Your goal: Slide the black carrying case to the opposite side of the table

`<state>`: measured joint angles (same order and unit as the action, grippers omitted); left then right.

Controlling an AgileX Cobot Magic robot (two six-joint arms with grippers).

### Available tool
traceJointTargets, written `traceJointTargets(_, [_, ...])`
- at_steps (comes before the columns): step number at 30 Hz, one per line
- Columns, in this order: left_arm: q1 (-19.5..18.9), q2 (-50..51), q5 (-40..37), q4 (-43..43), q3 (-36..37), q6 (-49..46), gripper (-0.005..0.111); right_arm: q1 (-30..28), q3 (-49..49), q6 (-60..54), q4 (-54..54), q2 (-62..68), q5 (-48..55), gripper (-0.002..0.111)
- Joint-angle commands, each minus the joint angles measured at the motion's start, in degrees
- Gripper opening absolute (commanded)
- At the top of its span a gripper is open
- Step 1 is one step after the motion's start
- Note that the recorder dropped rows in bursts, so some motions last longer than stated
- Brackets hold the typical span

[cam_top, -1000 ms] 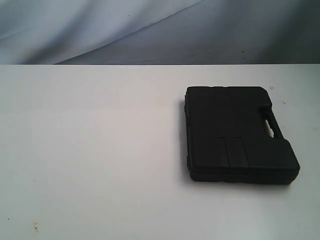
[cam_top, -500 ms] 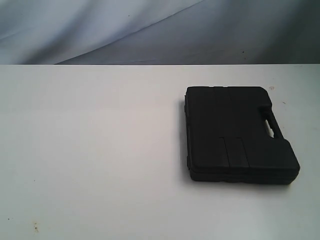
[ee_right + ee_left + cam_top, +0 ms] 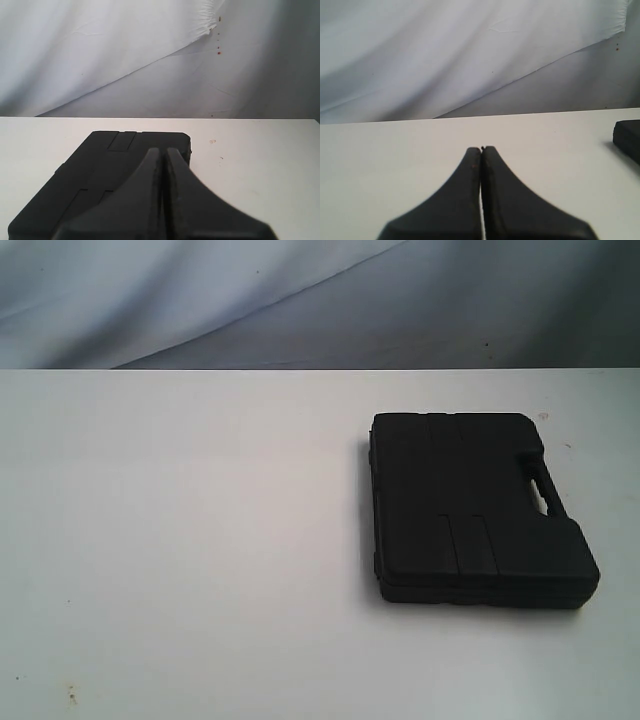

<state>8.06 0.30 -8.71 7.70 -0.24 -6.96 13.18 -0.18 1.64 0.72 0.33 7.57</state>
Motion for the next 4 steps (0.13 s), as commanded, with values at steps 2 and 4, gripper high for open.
traceJointTargets(2, [-0.1,-0.3,0.3,0.0,0.2,0.5,0.000,-0.3,0.2,0.2,0.2,-0.3,0.0,0.000])
traceJointTargets(4, [-0.1,-0.3,0.3,0.0,0.2,0.5,0.000,-0.3,0.2,0.2,0.2,-0.3,0.0,0.000])
